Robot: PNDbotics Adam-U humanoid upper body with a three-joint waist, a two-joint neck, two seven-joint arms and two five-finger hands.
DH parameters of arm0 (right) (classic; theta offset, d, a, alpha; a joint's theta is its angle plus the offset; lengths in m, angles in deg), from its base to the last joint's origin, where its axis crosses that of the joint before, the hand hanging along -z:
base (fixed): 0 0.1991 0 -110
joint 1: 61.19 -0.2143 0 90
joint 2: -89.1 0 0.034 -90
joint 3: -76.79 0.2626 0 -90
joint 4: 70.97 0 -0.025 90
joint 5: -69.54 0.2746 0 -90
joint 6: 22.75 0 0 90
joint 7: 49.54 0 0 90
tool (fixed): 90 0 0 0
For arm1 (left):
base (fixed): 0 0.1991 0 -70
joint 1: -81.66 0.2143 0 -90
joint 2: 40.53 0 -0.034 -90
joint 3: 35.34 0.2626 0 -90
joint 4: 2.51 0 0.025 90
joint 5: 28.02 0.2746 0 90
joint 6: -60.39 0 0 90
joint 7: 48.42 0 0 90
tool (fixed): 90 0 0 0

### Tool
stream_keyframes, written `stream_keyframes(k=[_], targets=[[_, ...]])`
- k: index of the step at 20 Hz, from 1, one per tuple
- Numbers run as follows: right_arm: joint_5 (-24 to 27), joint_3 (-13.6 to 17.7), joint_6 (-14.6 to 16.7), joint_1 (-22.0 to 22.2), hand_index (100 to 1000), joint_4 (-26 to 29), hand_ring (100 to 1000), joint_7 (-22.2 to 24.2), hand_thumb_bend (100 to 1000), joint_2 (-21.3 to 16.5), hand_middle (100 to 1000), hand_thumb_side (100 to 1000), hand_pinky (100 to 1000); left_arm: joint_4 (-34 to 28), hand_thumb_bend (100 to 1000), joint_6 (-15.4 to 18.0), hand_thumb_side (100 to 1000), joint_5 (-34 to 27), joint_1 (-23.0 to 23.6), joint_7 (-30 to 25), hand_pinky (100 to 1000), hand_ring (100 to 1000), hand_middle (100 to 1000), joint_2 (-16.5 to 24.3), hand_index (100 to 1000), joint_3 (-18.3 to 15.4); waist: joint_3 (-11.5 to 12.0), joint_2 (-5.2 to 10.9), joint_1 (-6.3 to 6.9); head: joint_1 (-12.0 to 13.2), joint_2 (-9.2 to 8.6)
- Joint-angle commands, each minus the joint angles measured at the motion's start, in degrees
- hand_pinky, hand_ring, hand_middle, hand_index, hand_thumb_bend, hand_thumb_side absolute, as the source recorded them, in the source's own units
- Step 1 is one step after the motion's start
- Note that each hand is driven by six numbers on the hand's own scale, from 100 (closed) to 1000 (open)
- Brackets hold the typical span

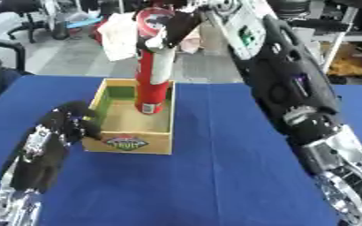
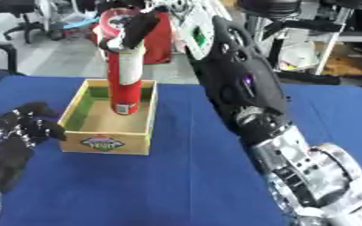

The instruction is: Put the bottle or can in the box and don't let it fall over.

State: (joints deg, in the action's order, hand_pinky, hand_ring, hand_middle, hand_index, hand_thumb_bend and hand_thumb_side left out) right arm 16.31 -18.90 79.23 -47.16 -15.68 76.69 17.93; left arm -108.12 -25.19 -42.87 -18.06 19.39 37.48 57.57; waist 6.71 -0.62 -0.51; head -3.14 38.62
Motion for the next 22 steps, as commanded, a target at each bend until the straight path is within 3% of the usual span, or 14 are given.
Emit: stream_keyframes(k=[1, 2, 3, 4, 9, 13, 18, 22], targets=[[-2.4, -0.1, 0.6, -0.7, 935, -0.6, 673, -2.0, 428, 1.0, 811, 463, 599, -0.8, 100, 0.0, 768, -0.3, -1.1, -0.4, 609, 613, 673, -0.1, 832, 0.2, 0.2, 0.32, 0.22, -0.6, -0.76], [-3.1, -0.6, 0.9, -0.5, 999, -1.5, 898, -0.8, 542, 1.4, 931, 484, 905, -0.8, 100, 0.0, 768, -0.3, -1.2, -0.4, 609, 613, 673, -0.1, 832, 0.2, 0.3, 0.30, 0.21, -0.7, -0.74], [-3.8, -0.9, 1.2, -0.4, 999, -2.1, 898, 0.6, 542, 1.6, 931, 484, 905, -0.8, 100, 0.0, 768, -0.3, -1.2, -0.4, 609, 613, 673, -0.2, 832, 0.2, 0.3, 0.30, 0.21, -0.8, -0.74], [-4.4, -1.1, 1.3, -0.3, 1000, -2.3, 1000, 1.8, 597, 1.7, 999, 482, 1000, -0.8, 100, 0.0, 769, -0.3, -1.2, -0.4, 609, 613, 673, -0.2, 832, 0.2, 0.3, 0.29, 0.18, -0.8, -0.73], [-5.5, -1.0, 1.6, 0.6, 1000, -2.1, 1000, 2.8, 632, 1.5, 1000, 485, 1000, -0.8, 100, 0.0, 770, -0.2, -1.2, -0.3, 608, 613, 673, -0.2, 832, 0.1, 0.0, 0.32, 0.13, -0.7, -0.71], [-2.1, -0.4, 3.0, 1.3, 1000, 0.7, 969, -2.8, 598, -0.9, 957, 500, 1000, -0.8, 100, 0.1, 770, 0.0, -1.1, 0.0, 608, 613, 672, -0.1, 832, -0.2, -0.7, 0.32, 0.08, -0.1, -0.63], [7.7, 0.4, 3.3, 4.5, 991, 7.9, 843, -12.5, 429, -9.4, 858, 447, 887, -0.7, 100, 0.3, 778, 0.6, -0.2, 0.8, 607, 612, 671, 0.6, 831, -1.0, -2.8, 0.67, -0.59, 2.4, 0.00], [20.0, 0.0, 1.3, 13.9, 984, 18.5, 779, -19.2, 358, -17.3, 805, 409, 833, -0.6, 100, 0.5, 776, 1.3, 0.8, 1.6, 606, 611, 670, 1.6, 831, -1.8, -4.6, 1.12, -1.36, 4.9, 1.12]])
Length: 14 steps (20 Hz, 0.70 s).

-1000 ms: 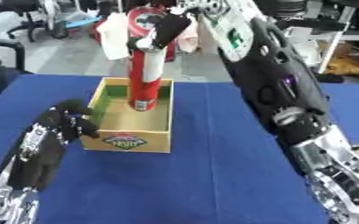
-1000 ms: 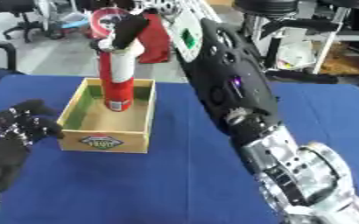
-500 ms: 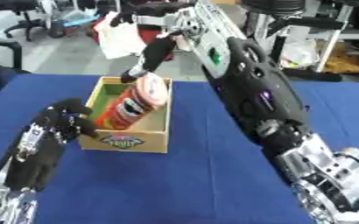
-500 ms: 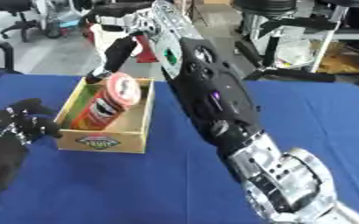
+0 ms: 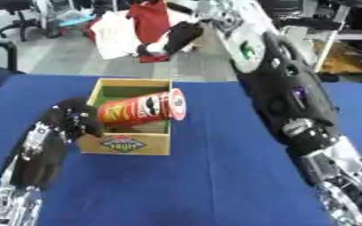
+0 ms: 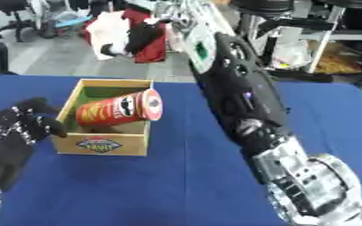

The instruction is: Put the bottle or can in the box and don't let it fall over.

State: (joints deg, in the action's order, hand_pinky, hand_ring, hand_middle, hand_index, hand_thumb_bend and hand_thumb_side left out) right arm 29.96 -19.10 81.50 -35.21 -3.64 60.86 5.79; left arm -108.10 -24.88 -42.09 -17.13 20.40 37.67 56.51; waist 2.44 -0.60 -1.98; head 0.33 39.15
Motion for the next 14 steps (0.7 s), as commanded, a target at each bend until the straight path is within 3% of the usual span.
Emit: stream_keyframes(k=[1, 4, 7, 10, 14], targets=[[9.6, 0.2, -1.7, 5.2, 982, 9.5, 770, -4.6, 347, -6.5, 796, 405, 819, -0.7, 100, 0.3, 776, 0.7, 0.1, 0.9, 606, 611, 670, 1.7, 831, -0.9, -0.7, 1.21, -0.01, 2.0, 0.78], [18.7, 1.1, -3.8, 17.0, 970, 19.5, 739, -8.1, 313, -8.6, 766, 398, 771, -0.9, 100, 0.7, 777, 1.2, 0.7, 1.5, 605, 610, 669, 2.4, 830, -1.4, -2.0, 1.25, 0.05, 3.2, 1.18], [24.7, 3.7, -5.2, 29.3, 955, 28.1, 714, -11.7, 293, -7.1, 738, 395, 732, -1.1, 100, 1.0, 776, 1.5, 1.2, 1.9, 604, 609, 668, 2.7, 830, -1.8, -3.3, 1.11, 0.45, 3.6, 1.66], [28.0, 6.1, -6.4, 39.6, 944, 33.7, 679, -15.9, 262, -4.2, 703, 388, 689, -1.4, 100, 1.3, 767, 1.7, 1.3, 2.4, 604, 608, 668, 2.8, 830, -2.2, -4.5, 1.03, 1.09, 4.1, 2.52], [29.2, 6.5, -6.3, 48.5, 950, 37.1, 668, -16.5, 240, -2.5, 700, 393, 670, -1.6, 100, 1.6, 770, 2.0, 1.9, 2.7, 603, 608, 667, 2.9, 829, -2.4, -5.9, 1.17, 1.66, 4.9, 3.30]])
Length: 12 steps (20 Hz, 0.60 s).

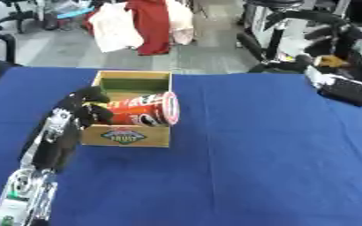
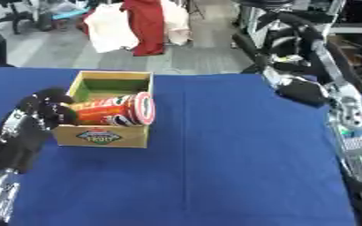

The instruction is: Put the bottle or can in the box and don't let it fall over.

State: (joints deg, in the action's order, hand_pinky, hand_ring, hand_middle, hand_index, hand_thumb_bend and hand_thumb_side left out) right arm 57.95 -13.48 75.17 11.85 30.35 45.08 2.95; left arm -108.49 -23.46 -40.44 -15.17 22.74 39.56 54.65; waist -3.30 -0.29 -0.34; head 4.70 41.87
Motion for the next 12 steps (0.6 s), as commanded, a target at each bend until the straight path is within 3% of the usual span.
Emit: stream_keyframes(k=[1, 5, 12], targets=[[1.8, 1.2, 0.2, 3.4, 950, 3.5, 664, -1.1, 239, 0.9, 697, 392, 665, -1.2, 100, 0.2, 770, 0.3, 0.0, 0.4, 603, 608, 667, 1.0, 829, -0.6, -0.5, 0.92, 0.07, 0.5, 0.77], [4.7, 3.1, 0.7, 9.3, 946, 3.9, 637, -5.1, 221, 2.6, 678, 386, 640, -1.2, 100, 0.3, 769, 0.6, 0.2, 0.6, 603, 607, 667, 0.9, 828, -0.7, -0.8, 0.94, 0.21, 0.4, 1.36], [5.7, 2.1, 1.1, 10.4, 943, 2.4, 623, -7.1, 185, 3.1, 665, 381, 628, -1.1, 100, 0.5, 754, 0.6, -0.3, 0.6, 605, 609, 667, 0.6, 829, -0.5, -0.5, 1.47, 0.07, 1.9, 2.24]])
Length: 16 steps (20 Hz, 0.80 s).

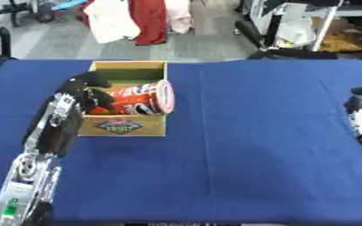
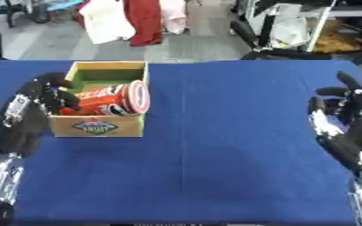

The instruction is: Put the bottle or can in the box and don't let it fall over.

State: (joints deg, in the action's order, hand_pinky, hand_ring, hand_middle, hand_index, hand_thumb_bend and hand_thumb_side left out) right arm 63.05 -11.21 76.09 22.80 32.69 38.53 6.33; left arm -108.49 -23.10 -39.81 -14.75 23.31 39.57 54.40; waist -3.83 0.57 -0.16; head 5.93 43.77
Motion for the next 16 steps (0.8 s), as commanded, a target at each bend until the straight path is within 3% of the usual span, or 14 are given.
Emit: stream_keyframes(k=[1, 16], targets=[[0.7, -0.3, 0.1, -0.4, 943, -0.1, 621, -0.6, 180, -0.3, 663, 381, 626, -1.1, 100, 0.2, 755, -0.1, -0.8, 0.0, 605, 609, 667, 0.6, 829, -0.2, 0.2, 0.64, -0.14, 0.9, 0.30], [2.9, -1.9, -0.1, -0.1, 945, -1.8, 594, -2.3, 141, -0.3, 637, 378, 603, -0.9, 100, -0.1, 771, 0.6, -0.8, 0.1, 602, 608, 666, 0.6, 827, 0.0, 0.3, -0.48, -0.20, 1.4, 0.34]])
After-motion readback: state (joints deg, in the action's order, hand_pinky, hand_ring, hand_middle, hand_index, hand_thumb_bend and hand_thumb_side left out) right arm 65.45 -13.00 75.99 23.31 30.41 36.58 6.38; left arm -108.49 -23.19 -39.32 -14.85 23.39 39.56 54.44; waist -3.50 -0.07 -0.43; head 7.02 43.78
